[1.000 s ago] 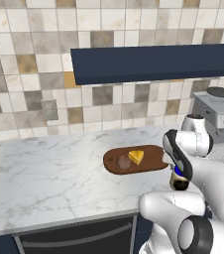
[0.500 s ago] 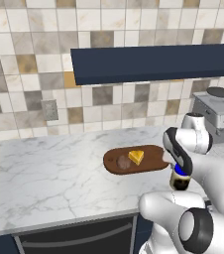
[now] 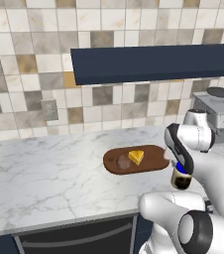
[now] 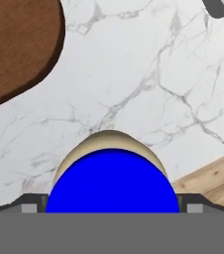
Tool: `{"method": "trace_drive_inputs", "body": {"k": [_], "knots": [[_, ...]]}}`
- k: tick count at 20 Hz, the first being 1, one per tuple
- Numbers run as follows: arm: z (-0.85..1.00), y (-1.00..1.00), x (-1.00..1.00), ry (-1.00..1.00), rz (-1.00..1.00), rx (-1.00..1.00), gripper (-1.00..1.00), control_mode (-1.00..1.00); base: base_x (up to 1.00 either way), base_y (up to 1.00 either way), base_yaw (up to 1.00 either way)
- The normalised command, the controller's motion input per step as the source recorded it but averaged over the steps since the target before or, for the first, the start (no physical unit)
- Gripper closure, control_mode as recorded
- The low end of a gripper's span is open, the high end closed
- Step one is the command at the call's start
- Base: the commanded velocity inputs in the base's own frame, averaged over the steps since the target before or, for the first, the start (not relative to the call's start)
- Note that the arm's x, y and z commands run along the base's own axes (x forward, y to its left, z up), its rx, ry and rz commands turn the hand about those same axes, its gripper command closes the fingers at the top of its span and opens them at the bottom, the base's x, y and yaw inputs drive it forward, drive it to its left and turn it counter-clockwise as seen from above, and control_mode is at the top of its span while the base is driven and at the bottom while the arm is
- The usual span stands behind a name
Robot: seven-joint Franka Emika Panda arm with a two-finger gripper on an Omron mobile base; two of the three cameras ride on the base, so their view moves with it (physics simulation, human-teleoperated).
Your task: Retrieve the reheated potato from the microwave, then place the potato, cheese, and condiment on the cutting board.
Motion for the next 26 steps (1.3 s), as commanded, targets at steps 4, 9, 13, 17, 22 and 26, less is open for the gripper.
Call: {"method": "trace_drive_inputs", "body": {"k": [4,9,13,17,22,26], "knots": [[0.29,0.01,0.2,0.0,-0.01,0.0,1.0,-1.0,0.0,0.0,0.0],[0.17,0.03,0.42,0.0,0.0,0.0,1.0,-1.0,0.0,0.0,0.0],[0.11,0.08,0.52,0.0,0.0,0.0,1.0,-1.0,0.0,0.0,0.0],[0.14,0.08,0.43,0.0,0.0,0.0,1.0,-1.0,0.0,0.0,0.0],[0.06,0.11,0.35,0.0,0.0,0.0,1.0,-1.0,0.0,0.0,0.0],[0.0,0.1,0.32,0.0,0.0,0.0,1.0,-1.0,0.0,0.0,0.0]]}}
